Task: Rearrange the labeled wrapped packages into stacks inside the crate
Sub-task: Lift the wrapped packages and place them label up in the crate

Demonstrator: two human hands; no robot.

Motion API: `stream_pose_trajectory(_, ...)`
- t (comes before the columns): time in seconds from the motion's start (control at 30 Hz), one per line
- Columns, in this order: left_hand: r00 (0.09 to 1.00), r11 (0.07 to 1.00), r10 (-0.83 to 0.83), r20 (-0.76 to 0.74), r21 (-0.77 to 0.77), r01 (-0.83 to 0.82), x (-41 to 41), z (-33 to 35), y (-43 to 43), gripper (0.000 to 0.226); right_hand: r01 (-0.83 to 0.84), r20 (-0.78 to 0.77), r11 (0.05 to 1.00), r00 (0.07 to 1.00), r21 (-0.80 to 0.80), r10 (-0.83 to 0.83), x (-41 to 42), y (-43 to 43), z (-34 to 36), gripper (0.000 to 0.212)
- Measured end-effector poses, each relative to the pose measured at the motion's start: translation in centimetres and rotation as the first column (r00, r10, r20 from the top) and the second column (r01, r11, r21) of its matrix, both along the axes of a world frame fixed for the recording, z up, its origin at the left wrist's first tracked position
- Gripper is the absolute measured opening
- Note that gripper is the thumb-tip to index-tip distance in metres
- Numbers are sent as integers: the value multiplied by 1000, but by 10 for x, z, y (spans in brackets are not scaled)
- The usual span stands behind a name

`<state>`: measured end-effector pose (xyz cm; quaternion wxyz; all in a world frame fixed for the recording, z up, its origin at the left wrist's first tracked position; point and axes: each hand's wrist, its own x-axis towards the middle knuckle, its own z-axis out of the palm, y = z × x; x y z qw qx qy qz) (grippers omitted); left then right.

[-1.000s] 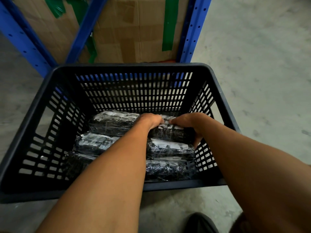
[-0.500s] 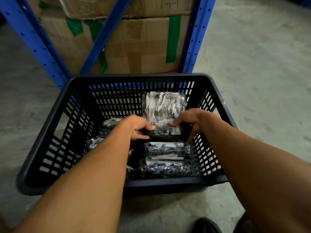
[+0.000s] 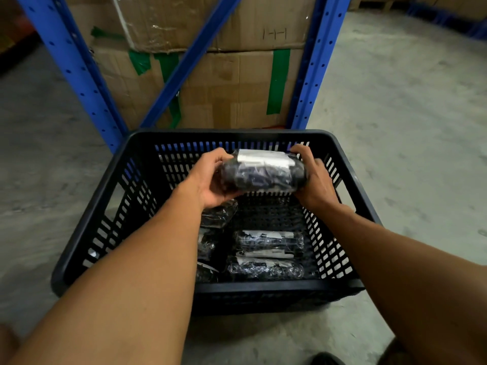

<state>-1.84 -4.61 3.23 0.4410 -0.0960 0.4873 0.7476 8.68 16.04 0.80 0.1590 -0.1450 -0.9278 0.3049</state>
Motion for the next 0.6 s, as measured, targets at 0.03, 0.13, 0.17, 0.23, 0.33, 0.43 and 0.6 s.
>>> stream_pose_trajectory(0.03, 998, 999, -35, -42, -23, 34, 3, 1, 1, 40, -7, -1, 1000, 1000, -4, 7, 1, 1, -3, 85)
stream_pose_trajectory(0.13, 990, 1000, 1, -141, 20, 2, 6, -3, 2, 43, 80, 41, 972, 997, -223, -73, 1, 1, -7, 73)
stream_pose_trajectory(0.17, 986, 998, 35, -164, 63, -25, 6, -5, 2, 48, 141, 71, 904, 990, -403, -123, -1, 0, -6, 56)
stream_pose_trajectory(0.23, 975, 992, 100, -200, 101, -81, 5, -8, 2, 55, 274, 172, 660, 961, -699, -217, -5, 0, -3, 20)
stream_pose_trajectory(0.33, 960, 991, 134, -246, 29, -131, 6, -14, 2, 51, 314, 298, 371, 949, -874, -100, -10, 2, 3, 55)
stream_pose_trajectory(0.43, 964, 991, 132, -231, -3, -136, 8, -22, 0, 53, 283, 312, 426, 950, -859, -4, -13, 4, -2, 61)
stream_pose_trajectory(0.6, 949, 981, 95, -299, -133, -140, 5, -26, 13, 61, 282, 292, 508, 954, -814, -62, -12, 6, -15, 52)
